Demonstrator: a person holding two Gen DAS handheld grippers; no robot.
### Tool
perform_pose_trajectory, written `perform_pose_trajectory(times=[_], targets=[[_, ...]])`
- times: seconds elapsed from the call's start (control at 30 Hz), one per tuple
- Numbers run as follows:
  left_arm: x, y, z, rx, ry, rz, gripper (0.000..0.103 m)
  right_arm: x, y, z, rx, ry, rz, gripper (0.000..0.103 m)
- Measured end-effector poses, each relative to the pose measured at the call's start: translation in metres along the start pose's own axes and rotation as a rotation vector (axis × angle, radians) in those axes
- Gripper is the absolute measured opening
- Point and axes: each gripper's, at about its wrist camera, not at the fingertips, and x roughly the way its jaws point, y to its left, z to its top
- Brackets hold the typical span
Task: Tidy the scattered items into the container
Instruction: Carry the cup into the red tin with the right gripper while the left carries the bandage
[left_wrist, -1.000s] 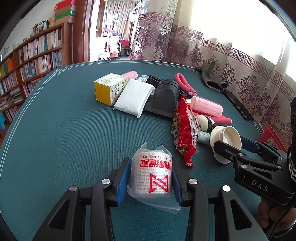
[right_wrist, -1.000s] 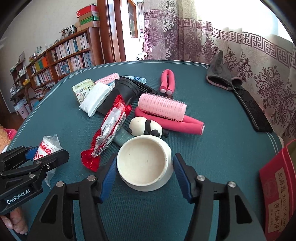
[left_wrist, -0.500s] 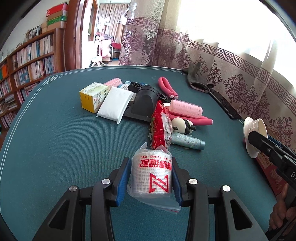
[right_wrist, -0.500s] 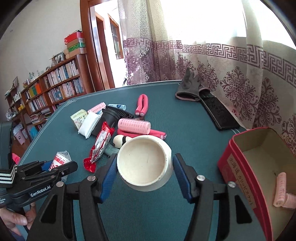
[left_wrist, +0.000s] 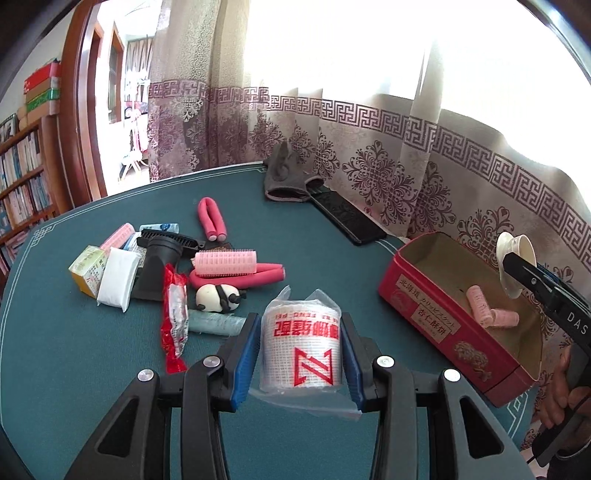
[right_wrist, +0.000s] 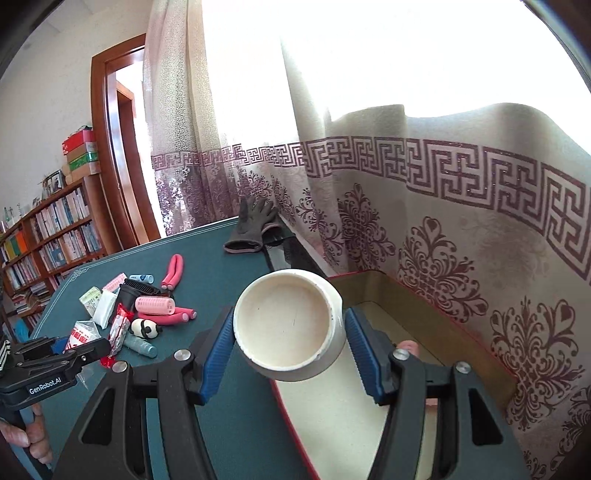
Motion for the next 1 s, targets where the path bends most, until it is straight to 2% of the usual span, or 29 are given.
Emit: perform_pose_trajectory(times=[0.23,0.37,0.43,0.47,0.5,0.57,0.6,0.63,0.67,0.8,1.0], targets=[[0.008,-0.071,0.028,0.117,-0.023,-0.125,0.043,-0.012,-0.049,-0.008,0.044,0.016,-0.088,0.064],[0.009,-0.097,0.034,0.182,-0.029,-0.138,0.043,-0.015,-0.065,-0.013,0.078,0.025,-0.095,0.064],[0.009,-0.094,0.031,0.182,-0.032,-0.104,0.044,-0.016,-0.067,-0.013,0.076,0.026,-0.086,0.064],[0.010,-0.088,0.028,0.171,-0.021,-0.081,0.048,-0.016,-0.067,-0.013,0.069,0.022,-0.087,0.064],[0.012,-0.079,0.025,0.152,-0.010,-0.060,0.063,-0.017,-0.066,-0.013,0.063,0.018,-0.088,0.065],[0.015,-0.056,0.013,0.103,0.006,-0.006,0.084,-0.015,-0.067,-0.013,0.060,0.020,-0.089,0.065],[0.018,-0.044,0.007,0.078,0.022,0.021,0.084,-0.013,-0.066,-0.013,0.061,0.026,-0.089,0.069],[0.021,-0.033,0.001,0.053,0.045,0.039,0.084,-0.011,-0.067,-0.014,0.066,0.031,-0.091,0.079],[0.025,-0.023,-0.005,0.028,0.067,0.049,0.084,-0.010,-0.068,-0.015,0.072,0.035,-0.092,0.081],[0.031,0.000,-0.028,-0.011,0.130,0.070,0.084,-0.007,-0.067,-0.016,0.072,0.041,-0.091,0.081],[0.026,-0.004,-0.057,0.040,0.180,0.050,0.084,-0.010,-0.065,-0.016,0.070,0.027,-0.097,0.081]])
